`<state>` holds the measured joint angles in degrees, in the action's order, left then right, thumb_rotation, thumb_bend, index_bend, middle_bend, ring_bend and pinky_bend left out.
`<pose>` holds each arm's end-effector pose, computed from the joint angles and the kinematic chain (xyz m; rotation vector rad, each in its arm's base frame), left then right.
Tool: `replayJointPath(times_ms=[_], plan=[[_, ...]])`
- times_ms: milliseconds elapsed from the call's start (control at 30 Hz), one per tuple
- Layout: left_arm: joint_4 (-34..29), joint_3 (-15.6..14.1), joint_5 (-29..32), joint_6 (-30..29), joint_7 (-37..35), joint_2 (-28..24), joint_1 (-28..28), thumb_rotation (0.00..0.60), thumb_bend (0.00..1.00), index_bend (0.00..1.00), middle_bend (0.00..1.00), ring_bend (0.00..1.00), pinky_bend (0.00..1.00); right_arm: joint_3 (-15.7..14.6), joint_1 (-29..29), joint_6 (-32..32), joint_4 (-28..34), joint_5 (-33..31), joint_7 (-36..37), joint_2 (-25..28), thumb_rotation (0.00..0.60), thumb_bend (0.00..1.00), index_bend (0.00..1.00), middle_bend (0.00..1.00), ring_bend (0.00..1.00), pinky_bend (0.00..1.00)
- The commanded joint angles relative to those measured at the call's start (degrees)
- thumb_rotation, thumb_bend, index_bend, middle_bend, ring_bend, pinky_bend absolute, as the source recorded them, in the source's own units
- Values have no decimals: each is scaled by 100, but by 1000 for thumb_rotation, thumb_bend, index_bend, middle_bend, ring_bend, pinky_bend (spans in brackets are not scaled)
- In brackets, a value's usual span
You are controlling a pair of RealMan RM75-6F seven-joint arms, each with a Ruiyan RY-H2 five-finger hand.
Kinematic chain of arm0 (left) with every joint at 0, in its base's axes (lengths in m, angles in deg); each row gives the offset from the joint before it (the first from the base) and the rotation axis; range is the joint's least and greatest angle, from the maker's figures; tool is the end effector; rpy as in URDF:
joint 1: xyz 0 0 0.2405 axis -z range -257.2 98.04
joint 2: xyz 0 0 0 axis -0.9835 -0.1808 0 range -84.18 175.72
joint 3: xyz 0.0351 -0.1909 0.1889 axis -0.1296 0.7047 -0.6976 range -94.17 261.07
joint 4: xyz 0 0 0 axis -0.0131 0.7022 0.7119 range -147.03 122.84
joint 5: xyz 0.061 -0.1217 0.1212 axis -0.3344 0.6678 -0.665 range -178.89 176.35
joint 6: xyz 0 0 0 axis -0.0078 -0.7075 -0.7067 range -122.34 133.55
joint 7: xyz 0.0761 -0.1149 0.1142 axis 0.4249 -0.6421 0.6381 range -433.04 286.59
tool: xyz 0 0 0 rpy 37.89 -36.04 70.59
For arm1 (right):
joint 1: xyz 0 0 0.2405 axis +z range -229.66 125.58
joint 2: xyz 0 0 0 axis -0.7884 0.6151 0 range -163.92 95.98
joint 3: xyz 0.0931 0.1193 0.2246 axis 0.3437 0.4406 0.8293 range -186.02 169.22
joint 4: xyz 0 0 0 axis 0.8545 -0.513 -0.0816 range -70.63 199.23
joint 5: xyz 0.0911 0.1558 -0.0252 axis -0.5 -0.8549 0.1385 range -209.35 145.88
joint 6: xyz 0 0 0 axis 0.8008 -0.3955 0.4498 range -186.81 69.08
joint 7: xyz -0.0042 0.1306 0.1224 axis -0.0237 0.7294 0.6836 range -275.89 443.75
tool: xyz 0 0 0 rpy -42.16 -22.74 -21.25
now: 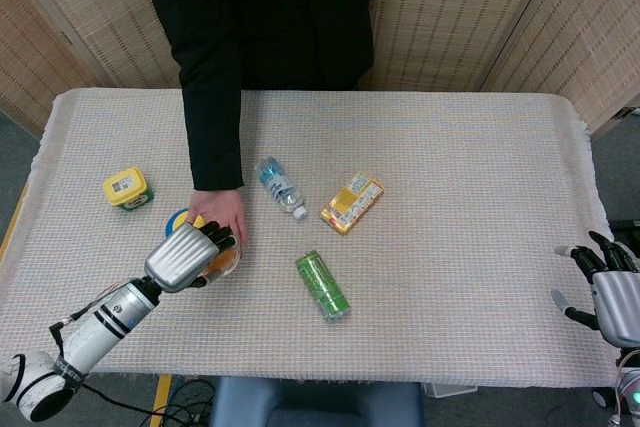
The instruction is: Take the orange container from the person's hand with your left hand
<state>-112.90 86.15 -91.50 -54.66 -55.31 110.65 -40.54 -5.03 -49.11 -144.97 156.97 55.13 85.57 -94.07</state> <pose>-0.1338 0.3246 0.0997 -2.1265 -0.4427 -0.9415 -0.3168 -0.2059 0.2165 1.3740 -0.8682 0.8827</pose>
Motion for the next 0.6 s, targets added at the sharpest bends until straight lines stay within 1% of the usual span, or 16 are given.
replayJointPath(times_ms=[33, 133, 233, 400, 600], plan=[[-99, -181, -210, -189, -12, -123, -185, 600, 463, 628, 624, 651, 856, 4, 11, 4, -5, 15, 7, -4, 600, 239, 288, 331, 140, 157], [-96, -303, -310, -300, 31, -163, -324, 600, 463, 629, 624, 651, 856, 4, 24, 26, -24, 14, 25, -19, 600, 239, 288, 331, 140, 157], [39, -439, -312, -282, 77, -105, -442, 600, 463, 630, 624, 650, 856, 0, 30, 49, -50, 5, 50, -33, 600, 239, 288, 331, 140, 157], [449, -611, -250, -104, 208, 218, -553, 600, 463, 630, 624, 646, 854, 1, 48, 89, -90, -12, 74, -59, 600, 239, 289, 333, 140, 157], [940, -650, -179, 60, 135, 626, -576, 600, 463, 630, 624, 643, 851, 12, 70, 80, -79, 20, 61, -45, 600, 239, 291, 334, 140, 157]])
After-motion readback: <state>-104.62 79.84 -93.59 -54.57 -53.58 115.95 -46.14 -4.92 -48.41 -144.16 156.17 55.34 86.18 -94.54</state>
